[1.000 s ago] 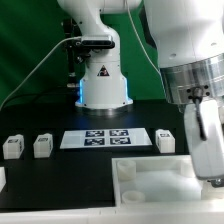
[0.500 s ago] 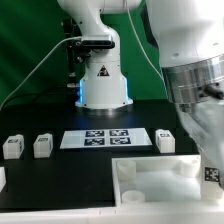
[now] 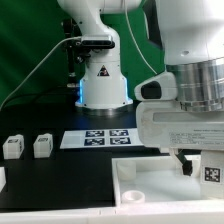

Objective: Assemble one leg

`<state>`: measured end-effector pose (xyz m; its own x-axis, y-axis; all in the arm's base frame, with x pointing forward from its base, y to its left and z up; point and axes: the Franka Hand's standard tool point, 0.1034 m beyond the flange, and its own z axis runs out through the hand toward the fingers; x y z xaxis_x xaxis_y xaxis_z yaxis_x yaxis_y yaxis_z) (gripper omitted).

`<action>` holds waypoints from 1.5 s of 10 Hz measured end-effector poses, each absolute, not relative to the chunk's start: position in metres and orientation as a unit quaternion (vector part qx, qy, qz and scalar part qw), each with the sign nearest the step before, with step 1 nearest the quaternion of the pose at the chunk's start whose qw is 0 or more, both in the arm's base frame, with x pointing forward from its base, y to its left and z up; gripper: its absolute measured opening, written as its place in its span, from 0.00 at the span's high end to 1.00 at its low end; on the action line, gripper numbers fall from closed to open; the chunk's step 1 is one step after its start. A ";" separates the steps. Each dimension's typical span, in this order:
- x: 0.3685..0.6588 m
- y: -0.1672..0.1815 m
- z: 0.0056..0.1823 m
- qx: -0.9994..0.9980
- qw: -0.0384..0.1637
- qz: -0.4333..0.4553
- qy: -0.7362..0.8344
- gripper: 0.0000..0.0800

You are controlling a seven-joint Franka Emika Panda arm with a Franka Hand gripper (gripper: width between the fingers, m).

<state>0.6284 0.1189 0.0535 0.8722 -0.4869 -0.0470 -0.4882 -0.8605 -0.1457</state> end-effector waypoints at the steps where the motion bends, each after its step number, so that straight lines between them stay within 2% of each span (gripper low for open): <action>1: 0.632 0.123 0.058 -0.987 0.054 -0.011 0.148 0.19; 3: 0.632 0.122 0.056 -0.983 0.057 -0.008 0.177 0.20; 4: 0.631 0.122 0.056 -0.983 0.056 -0.008 0.176 0.42; 5: 0.631 0.124 0.056 -0.965 0.062 -0.002 0.253 0.42; 6: 0.629 0.118 0.053 -0.957 0.057 0.004 0.283 0.63; 10: 0.628 0.120 0.053 -0.845 0.064 0.026 0.530 0.66; 15: 0.633 0.120 0.052 -0.561 0.093 0.068 0.820 0.66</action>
Offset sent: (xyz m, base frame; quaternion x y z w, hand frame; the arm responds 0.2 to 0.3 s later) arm 0.0000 0.0000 0.0000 0.0000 0.0000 0.0000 1.0000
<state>0.6328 0.1202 0.0523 -0.3534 -0.9072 -0.2281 -0.9324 0.3613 0.0076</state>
